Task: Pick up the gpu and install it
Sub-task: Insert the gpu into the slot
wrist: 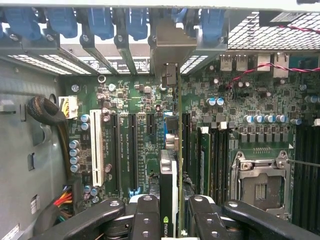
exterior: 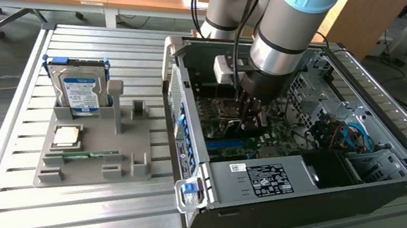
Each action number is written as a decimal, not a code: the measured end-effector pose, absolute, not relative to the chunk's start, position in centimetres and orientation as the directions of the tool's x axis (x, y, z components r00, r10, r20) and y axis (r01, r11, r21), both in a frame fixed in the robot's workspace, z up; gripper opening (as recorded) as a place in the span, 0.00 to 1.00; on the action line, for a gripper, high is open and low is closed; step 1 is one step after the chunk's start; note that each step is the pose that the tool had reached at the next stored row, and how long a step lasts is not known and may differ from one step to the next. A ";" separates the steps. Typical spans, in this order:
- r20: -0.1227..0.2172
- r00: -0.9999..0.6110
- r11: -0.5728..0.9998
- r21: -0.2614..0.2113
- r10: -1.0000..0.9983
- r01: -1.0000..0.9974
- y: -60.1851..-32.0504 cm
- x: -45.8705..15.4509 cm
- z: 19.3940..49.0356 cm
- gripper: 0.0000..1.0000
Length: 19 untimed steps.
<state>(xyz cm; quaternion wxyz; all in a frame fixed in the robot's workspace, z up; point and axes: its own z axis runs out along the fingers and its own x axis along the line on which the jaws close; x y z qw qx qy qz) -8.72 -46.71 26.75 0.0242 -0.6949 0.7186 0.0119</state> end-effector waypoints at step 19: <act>-0.047 -0.033 0.034 -0.009 -0.998 -0.999 -46.7 -8.8 26.7 0.27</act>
